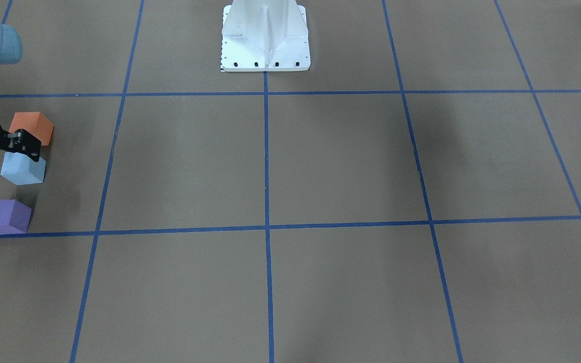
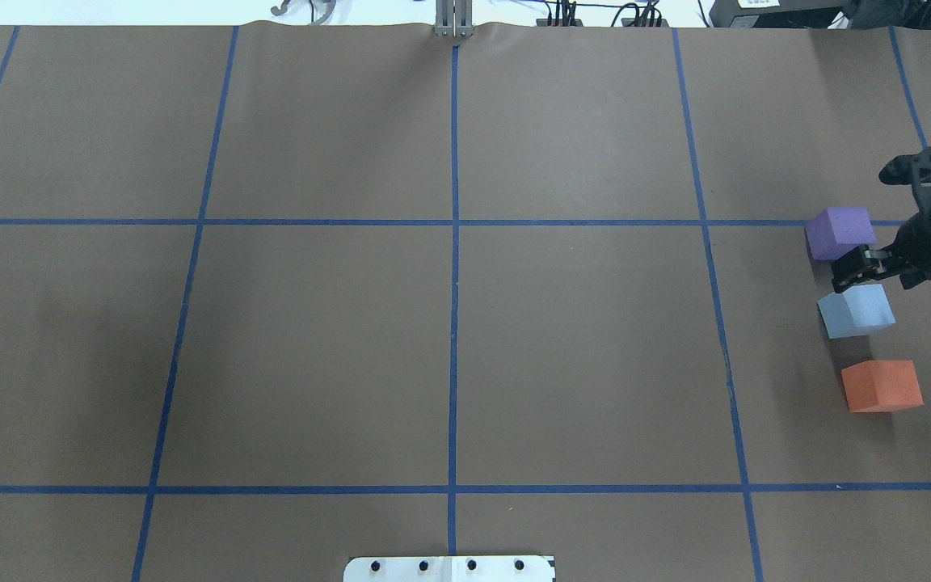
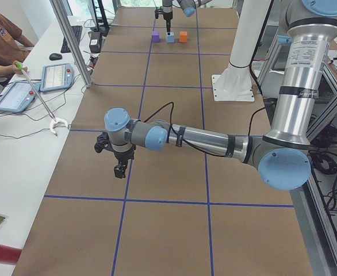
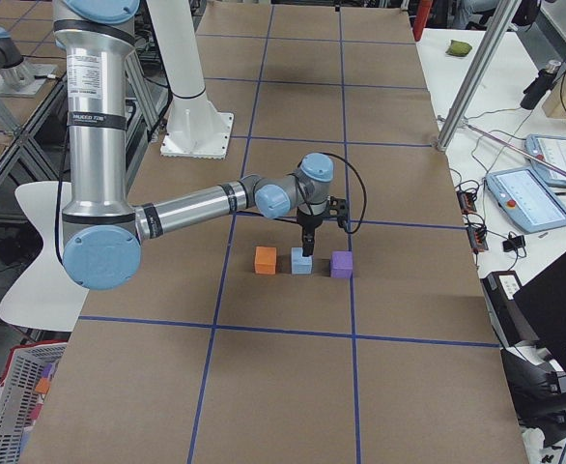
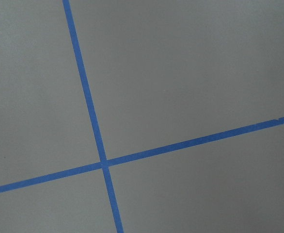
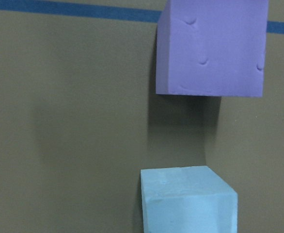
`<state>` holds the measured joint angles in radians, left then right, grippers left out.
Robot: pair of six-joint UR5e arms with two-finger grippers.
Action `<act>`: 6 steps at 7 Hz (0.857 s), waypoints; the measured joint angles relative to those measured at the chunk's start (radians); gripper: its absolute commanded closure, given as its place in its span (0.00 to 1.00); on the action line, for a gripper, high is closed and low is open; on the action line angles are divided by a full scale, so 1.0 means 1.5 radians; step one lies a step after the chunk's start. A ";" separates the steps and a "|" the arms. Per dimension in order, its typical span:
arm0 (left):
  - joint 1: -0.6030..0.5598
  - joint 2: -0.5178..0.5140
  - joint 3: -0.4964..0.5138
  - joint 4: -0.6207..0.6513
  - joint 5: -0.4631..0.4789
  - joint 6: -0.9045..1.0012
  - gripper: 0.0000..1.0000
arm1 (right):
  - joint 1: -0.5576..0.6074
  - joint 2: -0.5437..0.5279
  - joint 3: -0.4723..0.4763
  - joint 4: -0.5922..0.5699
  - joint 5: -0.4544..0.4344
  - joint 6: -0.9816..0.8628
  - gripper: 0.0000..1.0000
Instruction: Place blue block between orange and purple blocks
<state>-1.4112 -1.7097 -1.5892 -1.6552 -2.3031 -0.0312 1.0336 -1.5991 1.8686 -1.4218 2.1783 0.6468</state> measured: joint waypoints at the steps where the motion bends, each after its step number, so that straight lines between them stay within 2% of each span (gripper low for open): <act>1: 0.000 0.000 0.000 0.000 0.000 0.000 0.00 | 0.045 -0.004 0.035 -0.039 0.015 -0.035 0.00; 3: 0.000 0.001 -0.003 0.000 0.001 0.003 0.00 | 0.169 -0.010 0.068 -0.159 0.027 -0.253 0.00; 5: -0.006 0.005 -0.007 0.000 0.013 0.005 0.00 | 0.319 -0.026 0.021 -0.235 0.058 -0.539 0.00; 6: -0.015 0.007 -0.008 0.002 0.025 0.017 0.00 | 0.365 -0.042 -0.006 -0.241 0.077 -0.614 0.00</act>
<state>-1.4331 -1.6996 -1.6010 -1.6516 -2.2650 -0.0065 1.5806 -1.6623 1.8594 -1.7825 2.2939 -0.2747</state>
